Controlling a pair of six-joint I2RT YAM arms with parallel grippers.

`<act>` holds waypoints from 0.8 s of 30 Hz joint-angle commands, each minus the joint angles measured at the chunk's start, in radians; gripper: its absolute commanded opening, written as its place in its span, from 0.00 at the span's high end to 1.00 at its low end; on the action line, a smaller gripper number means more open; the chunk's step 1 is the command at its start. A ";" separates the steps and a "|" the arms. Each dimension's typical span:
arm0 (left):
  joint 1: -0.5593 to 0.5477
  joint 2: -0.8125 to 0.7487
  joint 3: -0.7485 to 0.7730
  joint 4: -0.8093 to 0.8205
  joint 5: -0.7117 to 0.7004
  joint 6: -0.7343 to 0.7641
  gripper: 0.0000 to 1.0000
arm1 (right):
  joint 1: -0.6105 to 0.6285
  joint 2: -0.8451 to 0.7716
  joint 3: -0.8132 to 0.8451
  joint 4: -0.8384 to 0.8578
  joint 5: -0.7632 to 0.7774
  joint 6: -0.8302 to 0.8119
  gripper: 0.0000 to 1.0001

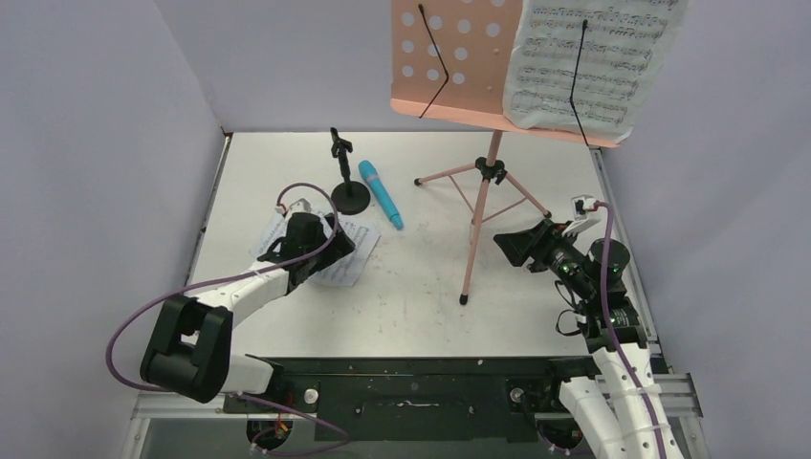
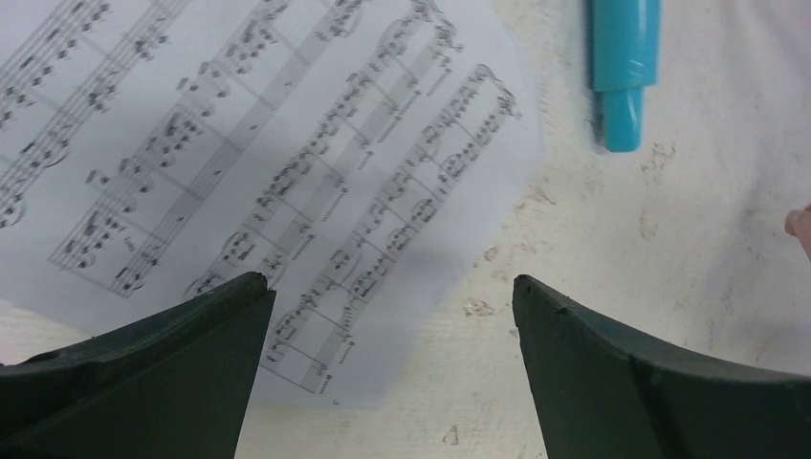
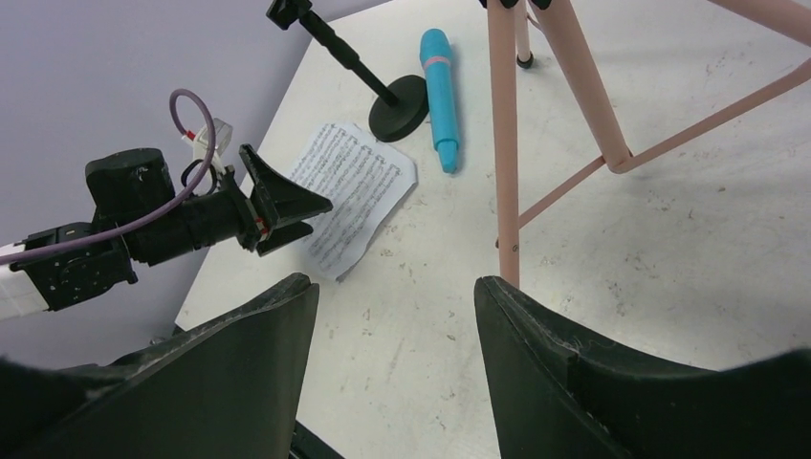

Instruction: Set up the instrument practice props

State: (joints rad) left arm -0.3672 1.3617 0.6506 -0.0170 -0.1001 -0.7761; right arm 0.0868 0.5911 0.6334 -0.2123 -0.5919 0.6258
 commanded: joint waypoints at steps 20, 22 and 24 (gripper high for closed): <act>0.279 -0.424 -0.391 0.135 -0.063 -0.234 0.01 | 0.005 0.049 0.034 0.005 0.023 -0.082 0.37; 0.292 -0.442 -0.413 0.176 -0.064 -0.247 0.00 | 0.006 0.054 0.036 0.008 0.021 -0.080 0.37; 0.301 -0.449 -0.435 0.219 -0.071 -0.265 0.05 | 0.006 0.061 0.043 0.007 0.013 -0.082 0.37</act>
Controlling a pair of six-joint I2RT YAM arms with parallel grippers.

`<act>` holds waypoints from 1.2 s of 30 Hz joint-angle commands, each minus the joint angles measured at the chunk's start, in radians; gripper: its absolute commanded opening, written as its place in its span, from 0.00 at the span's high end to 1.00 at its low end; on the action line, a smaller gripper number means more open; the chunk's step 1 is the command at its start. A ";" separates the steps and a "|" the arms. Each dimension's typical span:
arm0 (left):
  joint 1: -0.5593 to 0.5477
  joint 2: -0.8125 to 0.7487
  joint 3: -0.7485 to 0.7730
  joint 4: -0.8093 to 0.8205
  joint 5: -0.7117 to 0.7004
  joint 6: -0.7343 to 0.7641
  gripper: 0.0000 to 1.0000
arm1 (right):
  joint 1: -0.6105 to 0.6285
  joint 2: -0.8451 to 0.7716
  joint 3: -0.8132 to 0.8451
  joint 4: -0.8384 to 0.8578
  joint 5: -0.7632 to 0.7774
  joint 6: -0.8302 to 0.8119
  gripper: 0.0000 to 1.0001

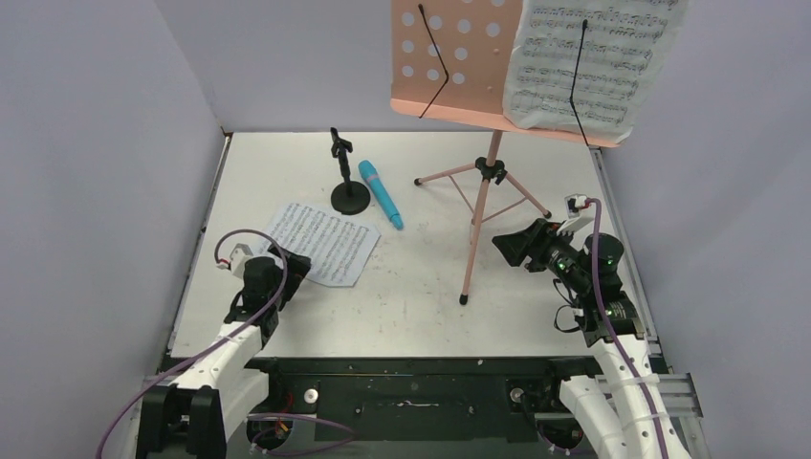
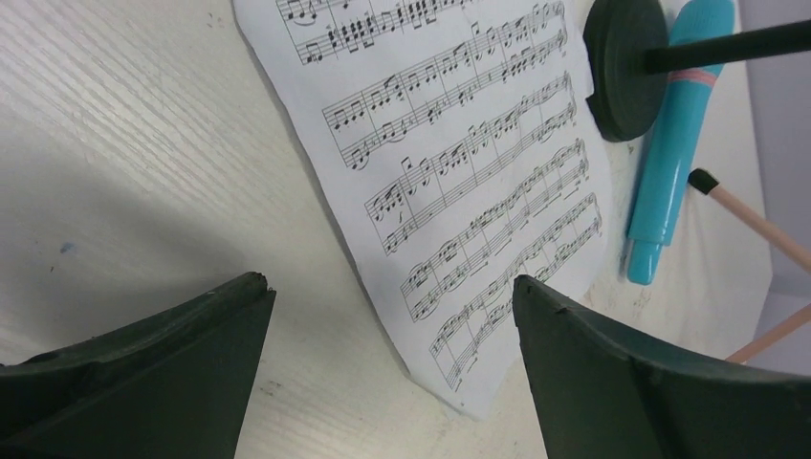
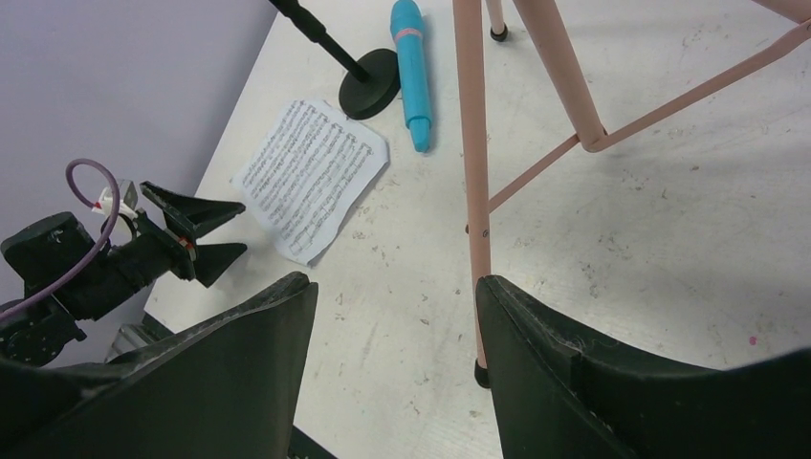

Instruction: Set up the instrument practice props

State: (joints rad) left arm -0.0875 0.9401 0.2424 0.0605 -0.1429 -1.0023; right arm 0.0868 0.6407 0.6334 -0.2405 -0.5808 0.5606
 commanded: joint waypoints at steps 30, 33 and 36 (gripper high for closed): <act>0.082 0.390 0.083 0.462 0.170 -0.143 0.15 | 0.005 0.012 0.052 0.047 0.043 -0.007 0.36; 0.082 0.401 0.085 0.493 0.175 -0.148 0.16 | 0.007 0.008 0.052 0.042 0.045 -0.008 0.36; 0.082 0.414 0.086 0.526 0.177 -0.152 0.16 | 0.007 0.009 0.055 0.040 0.045 -0.008 0.36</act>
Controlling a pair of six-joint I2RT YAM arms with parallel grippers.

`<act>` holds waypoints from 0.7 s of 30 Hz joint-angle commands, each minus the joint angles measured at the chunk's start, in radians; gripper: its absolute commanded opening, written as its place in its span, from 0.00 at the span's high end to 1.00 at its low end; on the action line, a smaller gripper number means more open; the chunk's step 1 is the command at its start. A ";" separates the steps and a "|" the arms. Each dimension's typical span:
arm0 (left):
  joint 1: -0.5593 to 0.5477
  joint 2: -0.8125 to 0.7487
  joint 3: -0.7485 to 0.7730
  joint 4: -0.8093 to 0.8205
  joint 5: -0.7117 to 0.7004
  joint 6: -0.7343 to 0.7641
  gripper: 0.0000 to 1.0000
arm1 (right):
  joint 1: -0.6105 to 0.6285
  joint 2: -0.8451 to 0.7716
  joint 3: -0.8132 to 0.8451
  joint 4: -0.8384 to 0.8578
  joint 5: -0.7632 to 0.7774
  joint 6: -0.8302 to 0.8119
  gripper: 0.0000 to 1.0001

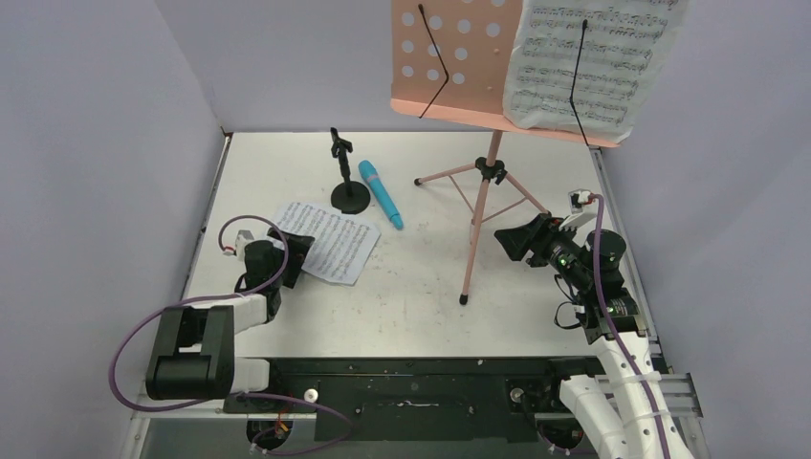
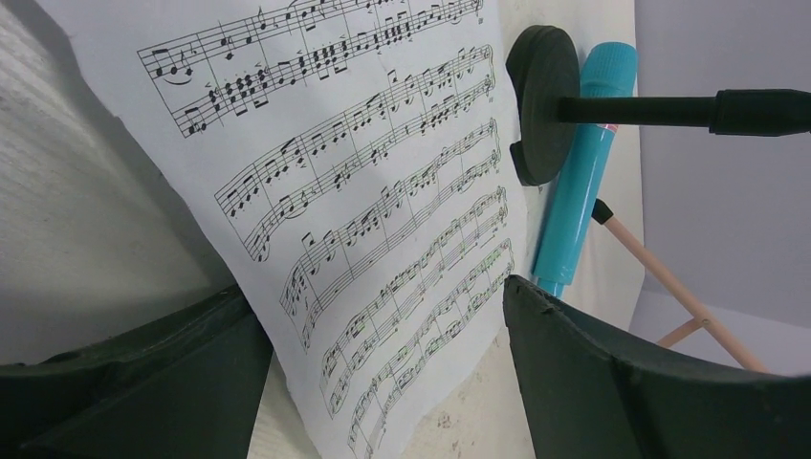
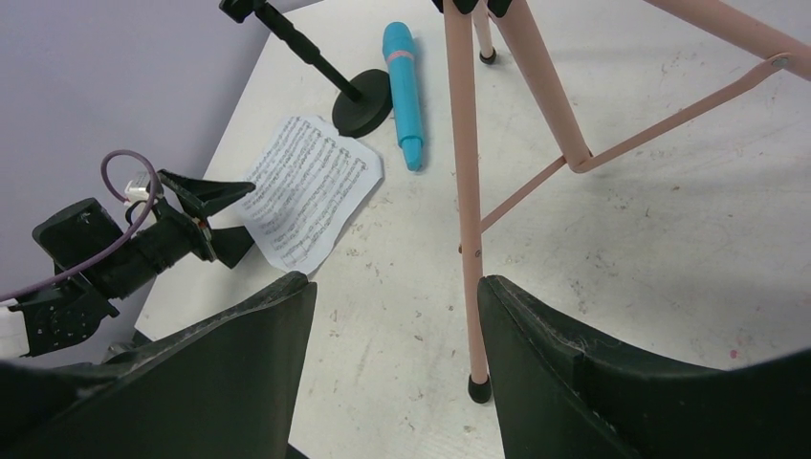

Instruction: Set up the instrument practice props

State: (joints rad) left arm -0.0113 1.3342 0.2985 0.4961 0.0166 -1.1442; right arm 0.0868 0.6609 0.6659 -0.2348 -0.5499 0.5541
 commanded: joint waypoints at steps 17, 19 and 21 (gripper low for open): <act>0.006 0.163 0.040 0.271 0.035 -0.052 0.39 | 0.005 -0.014 0.033 0.016 0.022 -0.013 0.36; 0.006 0.170 0.042 0.272 0.037 -0.054 0.47 | 0.006 -0.013 0.037 0.012 0.024 -0.012 0.36; 0.006 0.175 0.041 0.275 0.037 -0.054 0.54 | 0.006 -0.014 0.040 0.009 0.022 -0.012 0.36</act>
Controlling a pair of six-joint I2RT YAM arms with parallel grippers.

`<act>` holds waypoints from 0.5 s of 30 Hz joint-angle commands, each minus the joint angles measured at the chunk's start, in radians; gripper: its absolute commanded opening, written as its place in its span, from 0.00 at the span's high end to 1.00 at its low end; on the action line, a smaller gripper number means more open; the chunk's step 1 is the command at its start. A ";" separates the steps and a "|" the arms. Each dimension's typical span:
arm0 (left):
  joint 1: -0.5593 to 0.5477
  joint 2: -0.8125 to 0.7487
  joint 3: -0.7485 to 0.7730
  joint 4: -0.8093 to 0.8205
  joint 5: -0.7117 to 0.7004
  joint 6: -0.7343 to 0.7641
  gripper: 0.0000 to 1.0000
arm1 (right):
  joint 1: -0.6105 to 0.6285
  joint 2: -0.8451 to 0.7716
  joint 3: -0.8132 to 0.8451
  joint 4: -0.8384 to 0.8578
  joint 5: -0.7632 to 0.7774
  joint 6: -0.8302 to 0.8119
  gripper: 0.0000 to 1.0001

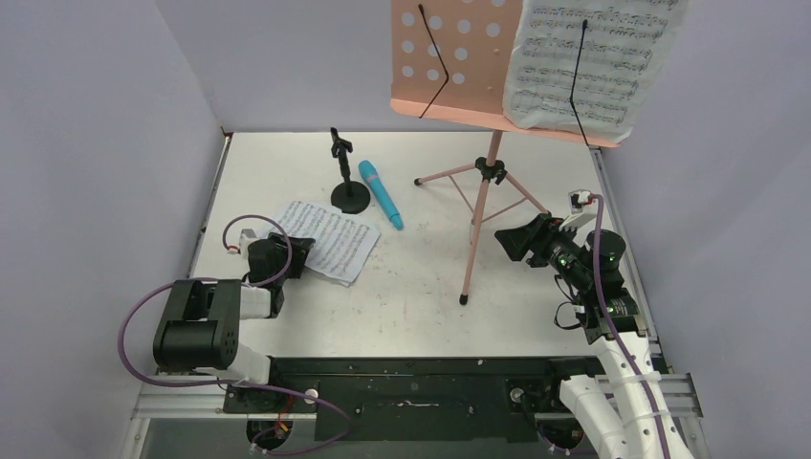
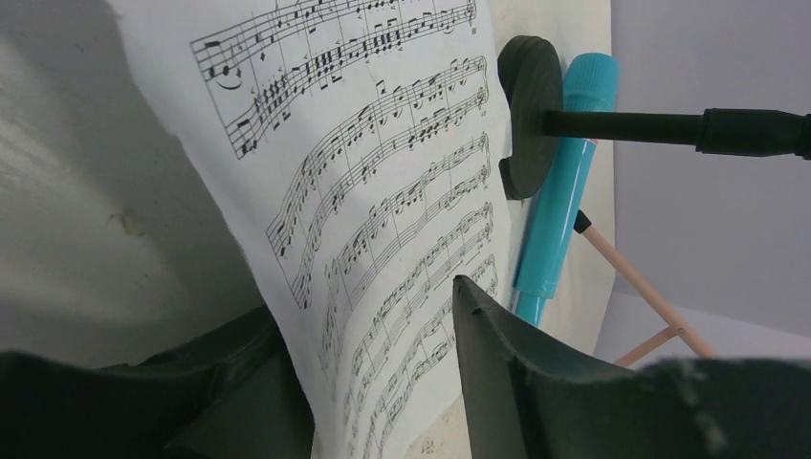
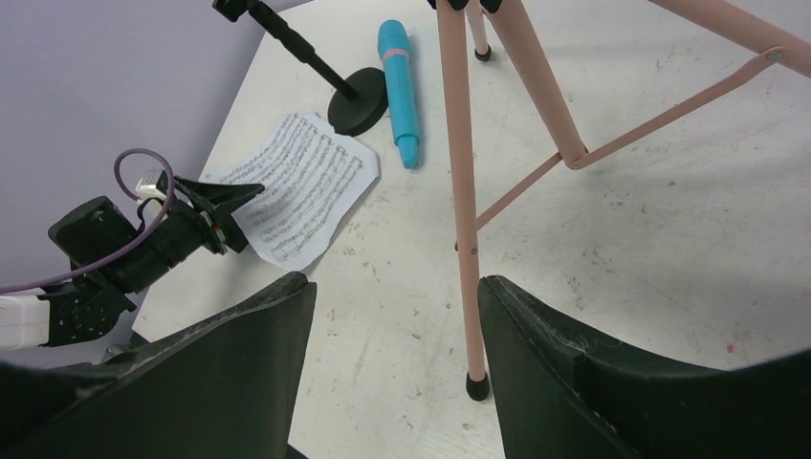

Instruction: Set up the instrument practice props

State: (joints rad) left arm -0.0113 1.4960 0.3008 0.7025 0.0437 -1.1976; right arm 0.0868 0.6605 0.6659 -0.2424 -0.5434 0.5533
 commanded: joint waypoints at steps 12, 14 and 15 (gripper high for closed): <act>0.006 -0.074 -0.013 0.084 0.068 0.065 0.87 | 0.005 -0.022 0.042 0.008 0.017 -0.015 0.36; 0.006 -0.117 -0.024 0.068 0.085 0.086 0.92 | 0.005 -0.022 0.039 0.013 0.015 -0.013 0.36; 0.004 -0.142 -0.028 0.055 0.091 0.098 0.93 | 0.005 -0.022 0.037 0.016 0.014 -0.013 0.36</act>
State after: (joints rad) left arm -0.0113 1.4437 0.2867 0.7181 0.0902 -1.1618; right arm 0.0868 0.6563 0.6659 -0.2600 -0.5385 0.5503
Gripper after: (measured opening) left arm 0.093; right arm 0.642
